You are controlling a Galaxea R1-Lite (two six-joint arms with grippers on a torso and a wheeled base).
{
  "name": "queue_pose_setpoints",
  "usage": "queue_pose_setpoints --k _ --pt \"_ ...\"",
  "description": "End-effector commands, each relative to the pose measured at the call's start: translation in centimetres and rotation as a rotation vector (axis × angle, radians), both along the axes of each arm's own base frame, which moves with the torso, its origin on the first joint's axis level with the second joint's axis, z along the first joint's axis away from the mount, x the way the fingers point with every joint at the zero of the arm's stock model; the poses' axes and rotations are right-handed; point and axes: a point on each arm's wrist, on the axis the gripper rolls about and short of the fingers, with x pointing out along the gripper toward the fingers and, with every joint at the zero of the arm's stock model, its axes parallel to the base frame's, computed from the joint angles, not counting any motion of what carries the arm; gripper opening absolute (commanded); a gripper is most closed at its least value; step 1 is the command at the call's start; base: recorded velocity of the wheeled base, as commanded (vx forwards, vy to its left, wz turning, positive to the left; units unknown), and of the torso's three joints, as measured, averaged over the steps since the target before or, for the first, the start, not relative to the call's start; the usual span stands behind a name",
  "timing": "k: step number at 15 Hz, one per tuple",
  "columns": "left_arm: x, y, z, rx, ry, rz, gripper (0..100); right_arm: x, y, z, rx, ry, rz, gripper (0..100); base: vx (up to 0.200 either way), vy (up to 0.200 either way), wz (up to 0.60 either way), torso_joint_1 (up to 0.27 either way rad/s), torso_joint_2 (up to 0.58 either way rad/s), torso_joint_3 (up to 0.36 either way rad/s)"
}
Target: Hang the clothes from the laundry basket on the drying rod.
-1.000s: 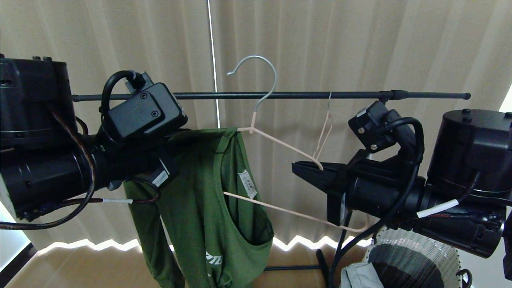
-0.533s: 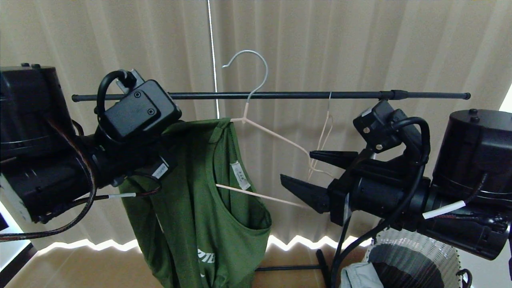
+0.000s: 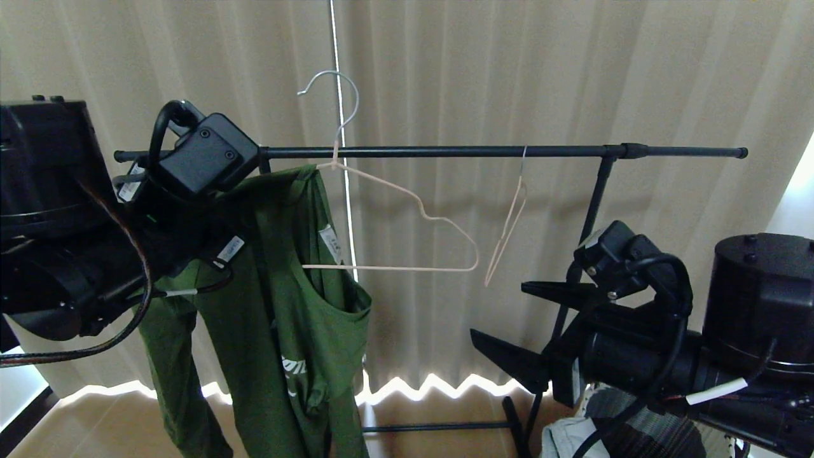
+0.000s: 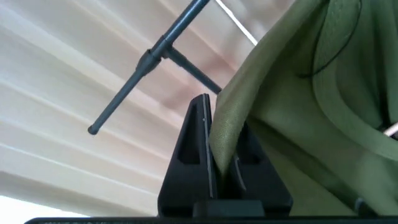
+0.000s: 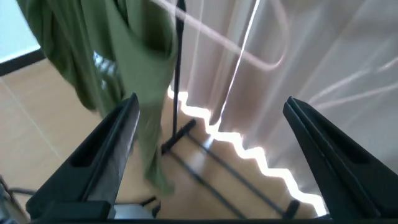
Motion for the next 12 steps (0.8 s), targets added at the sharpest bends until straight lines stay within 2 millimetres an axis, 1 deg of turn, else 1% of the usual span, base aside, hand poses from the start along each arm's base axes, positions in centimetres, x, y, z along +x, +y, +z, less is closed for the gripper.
queue_pose_setpoints --k 1,3,4,5,6,7,11,12 --pt "0.0 -0.4 0.7 -0.034 -0.021 -0.015 0 0.1 0.3 -1.0 -0.024 0.03 0.005 100 0.0 0.0 0.0 0.0 0.0 0.0" --pt "-0.3 -1.5 1.6 -0.079 -0.045 -0.054 0 0.4 1.4 -1.6 -0.032 0.037 0.026 100 0.0 0.0 0.0 0.0 0.0 0.0" --pt "-0.4 -1.6 2.0 -0.088 -0.054 -0.062 0 0.7 1.8 -1.9 -0.03 0.03 0.022 100 0.0 0.0 0.0 0.0 0.0 0.0" --pt "-0.5 -1.8 2.3 -0.094 -0.064 -0.07 0 1.5 2.7 -2.3 -0.02 0.009 0.01 100 0.0 0.0 0.0 0.0 0.0 0.0" --pt "-0.5 -1.8 2.3 -0.094 -0.064 -0.07 0 1.5 2.7 -2.3 -0.02 0.009 0.01 100 0.0 0.0 0.0 0.0 0.0 0.0" --pt "-0.6 -2.1 2.4 -0.098 -0.068 -0.08 0 2.5 4.4 -3.0 0.001 -0.027 -0.009 100 0.0 0.0 0.0 0.0 0.0 0.0" --pt "-0.9 -2.4 2.4 -0.13 -0.064 -0.096 0 4.8 6.8 -3.4 0.058 -0.088 -0.027 100 0.0 0.0 0.0 0.0 0.0 0.0" --pt "-1.1 -2.6 2.4 -0.144 -0.06 -0.105 0 5.6 7.7 -3.5 0.075 -0.105 -0.03 100 0.0 0.0 0.0 0.0 0.0 0.0"
